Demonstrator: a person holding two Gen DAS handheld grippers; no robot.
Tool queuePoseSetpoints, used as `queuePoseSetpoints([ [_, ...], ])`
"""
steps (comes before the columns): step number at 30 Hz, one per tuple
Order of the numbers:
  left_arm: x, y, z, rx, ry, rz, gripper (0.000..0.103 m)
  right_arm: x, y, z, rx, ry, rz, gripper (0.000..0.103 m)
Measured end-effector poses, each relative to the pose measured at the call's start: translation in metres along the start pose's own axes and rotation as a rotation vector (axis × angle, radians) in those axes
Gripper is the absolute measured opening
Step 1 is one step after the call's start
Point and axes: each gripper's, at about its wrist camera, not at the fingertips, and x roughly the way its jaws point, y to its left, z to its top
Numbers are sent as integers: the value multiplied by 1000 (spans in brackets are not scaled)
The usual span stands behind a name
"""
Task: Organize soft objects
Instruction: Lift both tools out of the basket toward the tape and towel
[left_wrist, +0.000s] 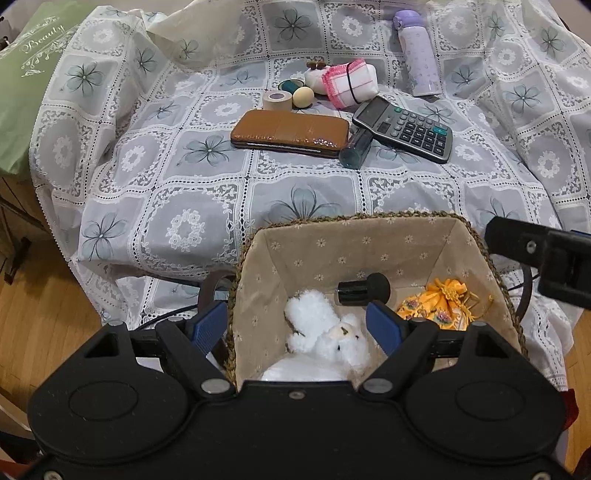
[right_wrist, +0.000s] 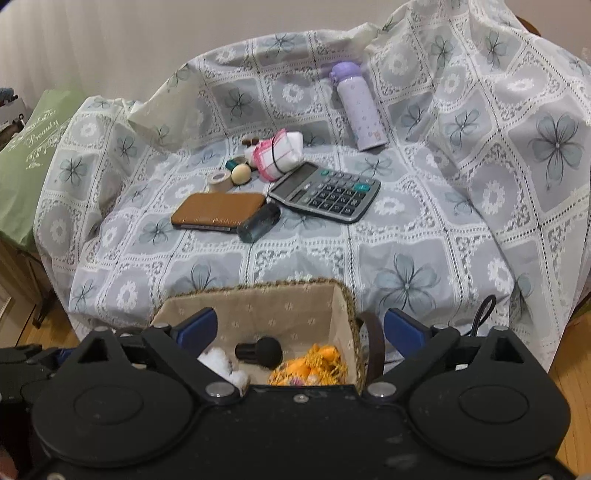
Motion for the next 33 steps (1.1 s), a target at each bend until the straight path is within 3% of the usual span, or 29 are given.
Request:
queuePoseSetpoints([
  [8, 8, 6, 20, -20, 3, 3, 79, 17, 3, 19, -27, -22, 3, 98],
  [33, 76, 22, 81, -55, 63, -16, 79, 123, 24, 85, -99, 86, 37, 98],
])
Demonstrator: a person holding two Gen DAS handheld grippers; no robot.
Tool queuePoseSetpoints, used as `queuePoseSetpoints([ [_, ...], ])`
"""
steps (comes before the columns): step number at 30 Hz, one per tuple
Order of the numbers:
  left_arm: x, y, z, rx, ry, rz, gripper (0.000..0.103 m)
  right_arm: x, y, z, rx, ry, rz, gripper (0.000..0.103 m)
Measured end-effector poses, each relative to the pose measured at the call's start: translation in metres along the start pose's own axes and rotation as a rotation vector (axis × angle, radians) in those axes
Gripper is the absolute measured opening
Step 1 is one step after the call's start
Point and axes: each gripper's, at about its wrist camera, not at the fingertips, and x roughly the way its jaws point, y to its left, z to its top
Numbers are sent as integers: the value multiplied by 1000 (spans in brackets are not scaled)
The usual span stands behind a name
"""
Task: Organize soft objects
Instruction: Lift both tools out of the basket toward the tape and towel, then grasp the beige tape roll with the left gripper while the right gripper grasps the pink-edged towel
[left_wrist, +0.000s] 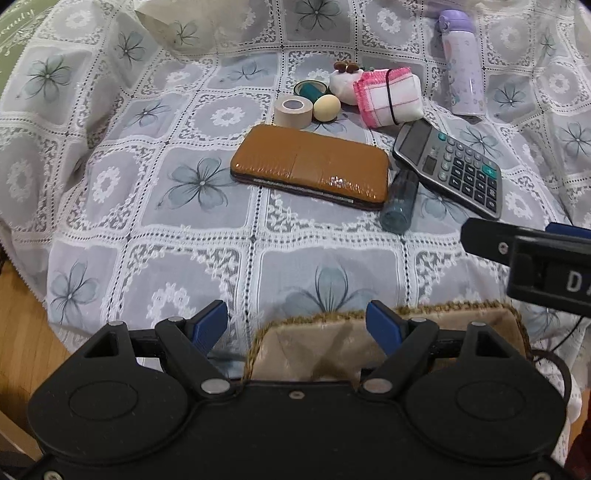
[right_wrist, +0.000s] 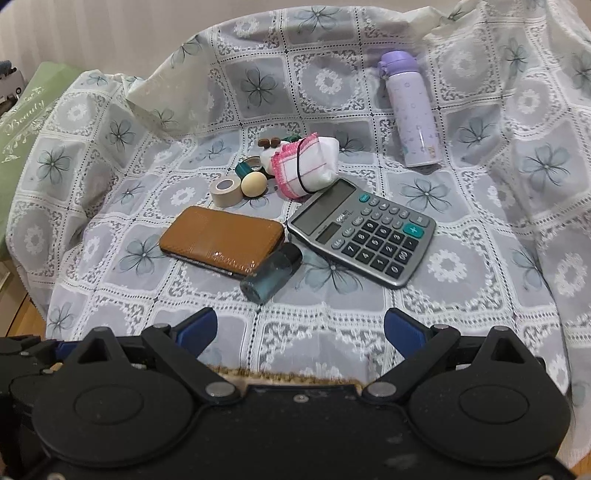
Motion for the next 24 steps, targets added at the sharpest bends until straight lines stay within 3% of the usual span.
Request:
queuePoseSetpoints([
  [12, 31, 5, 36, -17, -12, -21, 79, 56, 13, 62, -94, -90, -80, 97],
  [24, 53, 19, 49, -66, 1, -31, 79, 122, 33, 113, -172, -152, -152, 93],
])
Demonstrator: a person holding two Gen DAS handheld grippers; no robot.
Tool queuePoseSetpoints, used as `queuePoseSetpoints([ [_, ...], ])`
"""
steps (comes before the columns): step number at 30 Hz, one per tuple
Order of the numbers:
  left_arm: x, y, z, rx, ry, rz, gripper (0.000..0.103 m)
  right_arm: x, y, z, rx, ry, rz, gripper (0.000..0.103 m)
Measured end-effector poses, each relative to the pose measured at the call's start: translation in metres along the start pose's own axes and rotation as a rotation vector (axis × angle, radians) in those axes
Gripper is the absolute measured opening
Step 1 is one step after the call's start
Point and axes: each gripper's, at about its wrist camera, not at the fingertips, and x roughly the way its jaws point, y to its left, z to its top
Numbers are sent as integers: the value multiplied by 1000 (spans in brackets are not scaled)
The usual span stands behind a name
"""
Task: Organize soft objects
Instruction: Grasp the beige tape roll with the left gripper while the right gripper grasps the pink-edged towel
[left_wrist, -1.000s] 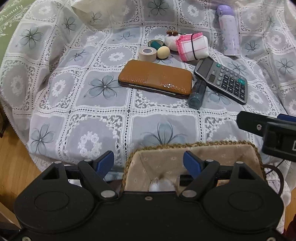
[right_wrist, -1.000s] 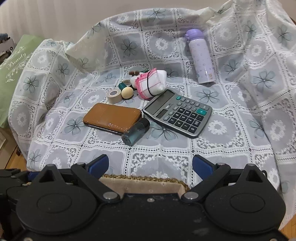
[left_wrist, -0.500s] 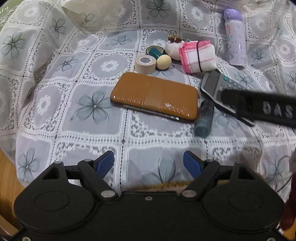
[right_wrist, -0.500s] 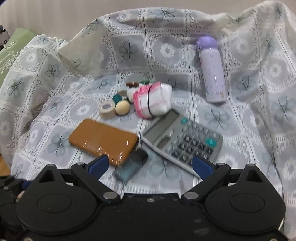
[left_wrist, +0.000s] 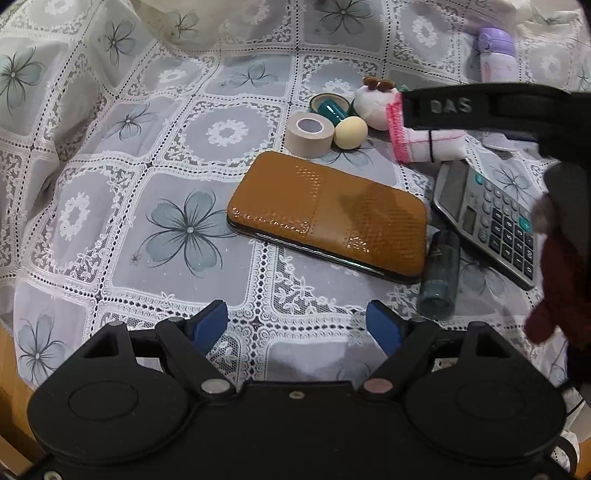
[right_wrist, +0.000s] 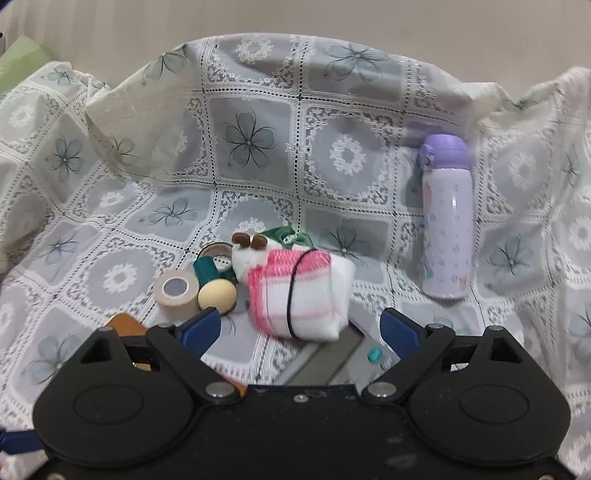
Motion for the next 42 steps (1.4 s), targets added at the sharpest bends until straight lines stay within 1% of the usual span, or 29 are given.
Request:
queuePoseSetpoints([
  [6, 7, 7, 5, -14, 2, -3, 79, 30, 14, 6, -19, 24, 0, 92],
  [9, 8, 10, 8, -17, -6, 0, 79, 47, 16, 9, -22, 48, -10, 91],
  [11, 8, 12, 11, -21, -12, 2, 79, 55, 17, 11, -18, 62, -13, 90],
  [17, 11, 18, 19, -29, -27, 9, 79, 78, 16, 16, -41, 85, -45, 91],
  [18, 12, 18, 21, -29, -30, 11, 79, 81, 15, 17, -45, 86, -52, 90],
  [20, 13, 20, 24, -26, -37, 16, 79, 87, 14, 18, -48, 89, -58, 83],
  [22, 14, 20, 29, -19, -44, 19, 79, 90, 9, 19, -43, 88, -55, 78],
  [25, 16, 20, 40, -3, -60, 24, 79, 90, 2, 22, -16, 89, -23, 77],
  [29, 23, 17, 58, 28, -75, 24, 79, 86, -5, 26, 29, 96, 16, 77],
  [35, 38, 12, 89, 68, -106, 27, 79, 74, -9, 29, 50, 80, 68, 77],
  [39, 51, 5, 105, 123, -109, 32, 79, 69, -11, 30, 58, 73, 91, 77],
  [42, 59, 0, 112, 174, -105, 13, 79, 69, -12, 30, 69, 75, 102, 77],
])
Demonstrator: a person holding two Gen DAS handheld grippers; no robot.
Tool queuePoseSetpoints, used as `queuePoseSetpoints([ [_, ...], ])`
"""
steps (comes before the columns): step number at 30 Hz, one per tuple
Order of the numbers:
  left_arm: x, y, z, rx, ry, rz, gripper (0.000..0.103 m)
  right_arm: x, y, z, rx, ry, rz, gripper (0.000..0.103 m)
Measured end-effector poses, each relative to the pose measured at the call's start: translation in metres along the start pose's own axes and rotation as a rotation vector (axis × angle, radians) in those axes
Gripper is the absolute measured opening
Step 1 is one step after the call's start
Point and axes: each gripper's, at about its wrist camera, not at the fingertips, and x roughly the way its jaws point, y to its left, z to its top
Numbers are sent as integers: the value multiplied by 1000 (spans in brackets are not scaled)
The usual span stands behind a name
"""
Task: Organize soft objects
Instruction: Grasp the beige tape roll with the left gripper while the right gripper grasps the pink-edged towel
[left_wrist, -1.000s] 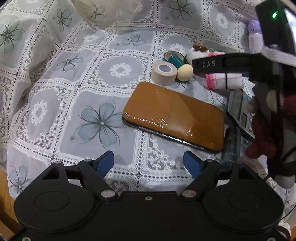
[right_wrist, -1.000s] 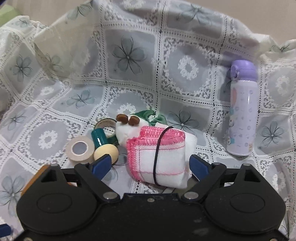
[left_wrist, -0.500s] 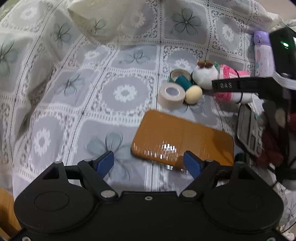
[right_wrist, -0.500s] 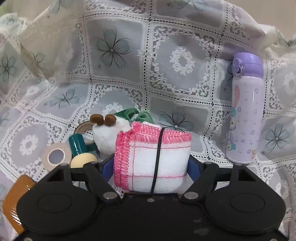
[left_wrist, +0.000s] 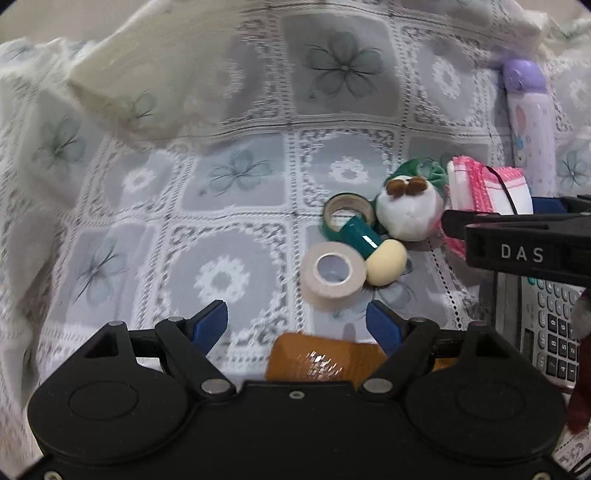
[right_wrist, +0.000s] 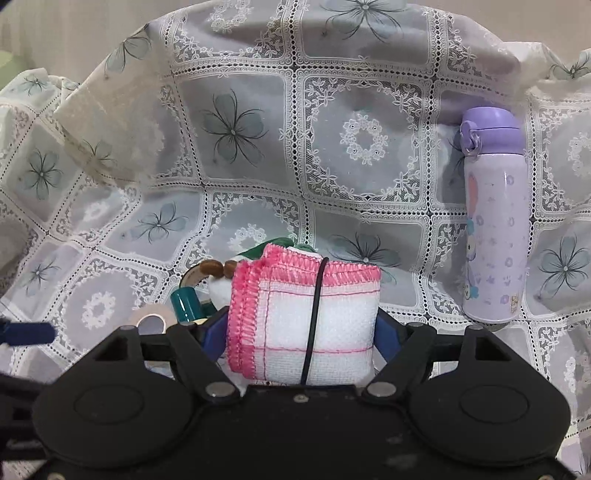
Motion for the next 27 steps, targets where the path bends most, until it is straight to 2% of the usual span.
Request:
queuePoseSetpoints([
  [4, 12, -3, 6, 34, 10, -14, 79, 0, -4, 0, 25, 11, 16, 77],
  [11, 30, -3, 16, 35, 17, -34, 78, 2, -5, -2, 30, 14, 24, 77],
  [13, 36, -4, 19, 49, 21, -28, 74, 2, -6, -2, 33, 16, 25, 77],
  [15, 38, -3, 19, 59, 18, -62, 71, 2, -6, -2, 38, 17, 29, 77],
  [23, 37, 1, 13, 73, 19, -109, 70, 3, -7, -6, 53, 33, 30, 77],
  [26, 41, 4, 11, 66, 33, -101, 67, 4, -7, -6, 54, 37, 31, 77],
  [27, 43, 5, 10, 65, 34, -94, 63, 4, -7, -7, 55, 37, 31, 77],
])
